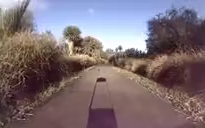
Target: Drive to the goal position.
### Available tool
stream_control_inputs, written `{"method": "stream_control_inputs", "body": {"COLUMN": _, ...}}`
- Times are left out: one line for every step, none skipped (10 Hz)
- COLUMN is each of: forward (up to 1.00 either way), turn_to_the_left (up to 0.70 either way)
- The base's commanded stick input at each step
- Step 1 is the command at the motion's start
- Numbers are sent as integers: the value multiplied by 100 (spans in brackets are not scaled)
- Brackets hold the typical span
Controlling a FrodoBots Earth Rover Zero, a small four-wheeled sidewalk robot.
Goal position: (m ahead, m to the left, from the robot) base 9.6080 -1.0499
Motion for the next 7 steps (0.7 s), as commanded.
{"method": "stream_control_inputs", "body": {"forward": 100, "turn_to_the_left": 0}}
{"method": "stream_control_inputs", "body": {"forward": 100, "turn_to_the_left": 0}}
{"method": "stream_control_inputs", "body": {"forward": 100, "turn_to_the_left": 0}}
{"method": "stream_control_inputs", "body": {"forward": 100, "turn_to_the_left": 0}}
{"method": "stream_control_inputs", "body": {"forward": 100, "turn_to_the_left": 0}}
{"method": "stream_control_inputs", "body": {"forward": 100, "turn_to_the_left": 0}}
{"method": "stream_control_inputs", "body": {"forward": 100, "turn_to_the_left": 0}}
